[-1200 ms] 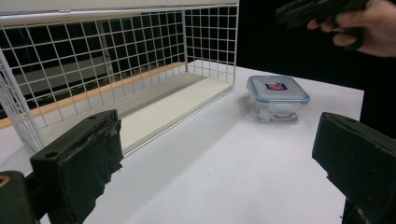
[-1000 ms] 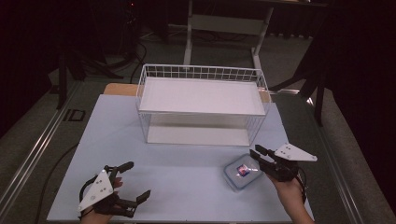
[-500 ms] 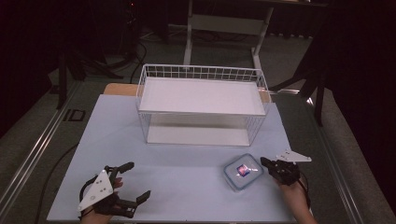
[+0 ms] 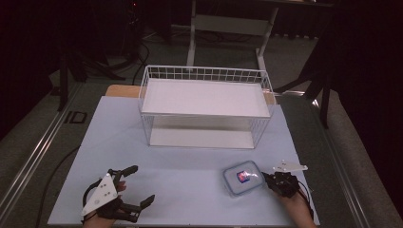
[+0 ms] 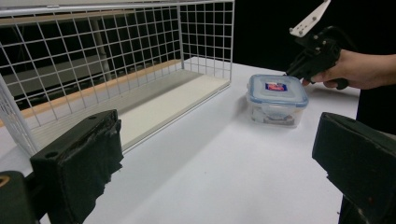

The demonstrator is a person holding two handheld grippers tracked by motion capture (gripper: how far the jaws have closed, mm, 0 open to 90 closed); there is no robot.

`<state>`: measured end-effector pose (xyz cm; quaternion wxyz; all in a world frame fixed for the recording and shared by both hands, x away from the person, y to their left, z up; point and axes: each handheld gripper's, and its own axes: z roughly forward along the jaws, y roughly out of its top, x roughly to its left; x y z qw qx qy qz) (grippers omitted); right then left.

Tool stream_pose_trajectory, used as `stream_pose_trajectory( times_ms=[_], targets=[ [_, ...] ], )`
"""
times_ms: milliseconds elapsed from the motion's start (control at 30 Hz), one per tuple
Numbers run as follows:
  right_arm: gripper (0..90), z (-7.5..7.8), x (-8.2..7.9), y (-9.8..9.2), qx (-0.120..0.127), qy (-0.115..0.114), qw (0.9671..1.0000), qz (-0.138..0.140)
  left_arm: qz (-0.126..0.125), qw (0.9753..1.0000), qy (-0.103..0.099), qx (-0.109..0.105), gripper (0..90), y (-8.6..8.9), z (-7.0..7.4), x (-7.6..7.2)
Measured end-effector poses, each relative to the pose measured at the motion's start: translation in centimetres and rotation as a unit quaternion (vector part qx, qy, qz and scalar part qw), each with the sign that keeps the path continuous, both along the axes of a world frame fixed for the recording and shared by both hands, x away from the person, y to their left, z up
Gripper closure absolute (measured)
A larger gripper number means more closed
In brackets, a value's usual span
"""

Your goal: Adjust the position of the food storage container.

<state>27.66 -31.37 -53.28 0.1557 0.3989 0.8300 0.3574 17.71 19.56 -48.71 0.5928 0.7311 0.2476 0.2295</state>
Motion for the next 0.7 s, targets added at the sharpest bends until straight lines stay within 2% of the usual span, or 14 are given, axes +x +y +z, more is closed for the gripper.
stream_pose_trajectory(
  times_ms=[300,367,433,467,500,633,700],
  targets=[
    [90.0,0.0,-0.6,2.0,0.028,0.023,0.9991,0.023,-0.001,1.0000,0.006,0.003,2.5,-0.1,-0.2,0.1],
    [90.0,-0.1,-0.9,2.6,0.035,0.023,0.9982,0.042,-0.001,1.0000,0.008,0.004,2.5,-0.1,-0.2,0.1],
    [90.0,0.0,-1.1,3.0,0.033,0.024,0.9981,0.046,-0.001,1.0000,0.008,0.004,2.5,-0.1,-0.2,0.1],
    [90.0,0.0,-1.2,3.2,0.037,0.024,0.9973,0.059,-0.001,1.0000,0.009,0.004,2.5,-0.1,-0.2,0.1],
    [90.0,0.2,-1.5,3.8,0.031,0.021,0.9959,0.082,-0.001,0.9999,0.009,0.005,2.5,-0.2,-0.2,0.1],
    [90.0,0.3,-1.8,4.9,0.020,0.024,0.9949,0.096,-0.003,0.9999,0.011,0.008,2.5,-0.3,-0.3,0.2],
    [90.0,0.3,-1.8,5.3,0.032,0.036,0.9938,0.100,-0.004,0.9999,0.012,0.009,2.5,-0.4,-0.4,0.2]
  ],
)
